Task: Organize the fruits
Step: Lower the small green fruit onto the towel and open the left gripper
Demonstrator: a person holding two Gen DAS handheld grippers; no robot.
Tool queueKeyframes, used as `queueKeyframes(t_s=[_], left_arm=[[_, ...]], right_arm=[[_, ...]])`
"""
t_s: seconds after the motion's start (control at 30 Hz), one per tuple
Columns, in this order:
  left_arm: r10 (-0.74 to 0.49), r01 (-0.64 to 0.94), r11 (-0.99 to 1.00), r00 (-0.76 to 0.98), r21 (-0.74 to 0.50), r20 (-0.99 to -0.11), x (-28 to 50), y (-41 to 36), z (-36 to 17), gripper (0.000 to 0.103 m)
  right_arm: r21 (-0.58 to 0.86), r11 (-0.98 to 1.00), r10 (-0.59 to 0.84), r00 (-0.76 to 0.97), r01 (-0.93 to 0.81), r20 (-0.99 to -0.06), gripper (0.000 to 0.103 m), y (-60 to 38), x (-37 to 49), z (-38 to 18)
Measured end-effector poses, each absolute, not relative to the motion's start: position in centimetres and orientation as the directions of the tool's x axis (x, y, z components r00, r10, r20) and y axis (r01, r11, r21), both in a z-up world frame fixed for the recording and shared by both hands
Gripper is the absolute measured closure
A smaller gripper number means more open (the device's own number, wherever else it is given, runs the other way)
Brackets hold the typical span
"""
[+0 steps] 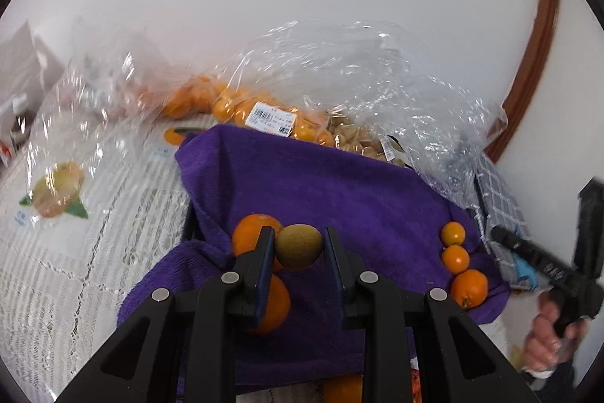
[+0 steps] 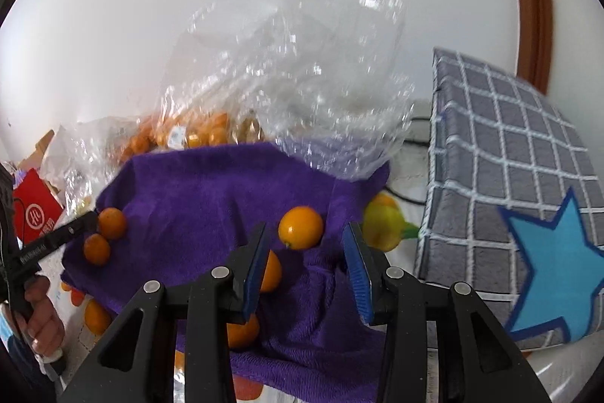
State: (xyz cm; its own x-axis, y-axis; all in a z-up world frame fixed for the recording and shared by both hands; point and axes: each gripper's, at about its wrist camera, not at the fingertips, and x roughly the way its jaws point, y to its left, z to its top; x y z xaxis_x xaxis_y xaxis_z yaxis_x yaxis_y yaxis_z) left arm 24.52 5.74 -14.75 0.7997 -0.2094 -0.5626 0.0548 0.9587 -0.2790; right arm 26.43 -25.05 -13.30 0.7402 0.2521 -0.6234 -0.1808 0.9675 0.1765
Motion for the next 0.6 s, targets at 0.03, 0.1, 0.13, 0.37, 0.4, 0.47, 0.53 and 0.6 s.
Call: queueKeyframes(t_s=[0.03, 0.1, 0.13, 0.37, 0.4, 0.47, 0.53, 0.6], left_arm=[[-0.189, 0.053, 0.968, 0.8, -0.247, -0.57, 24.7, 5.0, -14.7, 0.078], [-0.162, 0.05, 0.979, 0.782, -0.198, -0.602, 25.5, 3.9, -14.5, 0.078], [-0.155, 0.053, 0.982, 0.777, -0.182, -0.61, 25.8, 3.3, -14.3, 0.078], [-0.112, 0.03, 0.991, 0.725, -0.132, -0.679, 28.5, 1.2, -15.1, 0.078], [-0.112, 0.02, 0.99, 0.72, -0.141, -0.685, 28.6, 1.3, -15.4, 0.078], [-0.101, 0.002, 0.99, 0.709, -0.142, -0.698, 28.8, 1.4, -15.8, 0.078], [-0.087, 0.002, 0.993, 0.713, -0.122, -0.696, 28.7, 1.3, -15.8, 0.078], [-0.069, -0.001, 0.995, 0.709, -0.099, -0.702, 28.8, 1.1, -15.7, 0.078]], right_arm=[[0.182, 0.966, 0.256, 0.745, -0.181, -0.616, 0.062, -25.2, 26.2, -13.1], [0.194, 0.966, 0.253, 0.751, -0.169, -0.61, 0.062, -25.9, 25.7, -13.0], [0.196, 0.968, 0.247, 0.749, -0.159, -0.615, 0.062, -26.3, 25.6, -13.1], [0.221, 0.966, 0.246, 0.76, -0.137, -0.601, 0.062, -27.6, 24.5, -13.0], [0.22, 0.966, 0.245, 0.762, -0.138, -0.6, 0.062, -27.5, 24.4, -13.0], [0.22, 0.965, 0.247, 0.765, -0.141, -0.595, 0.062, -27.5, 24.2, -12.9], [0.236, 0.961, 0.261, 0.766, -0.147, -0.587, 0.062, -27.6, 24.1, -12.7], [0.249, 0.956, 0.275, 0.764, -0.154, -0.583, 0.062, -27.6, 24.1, -12.6]])
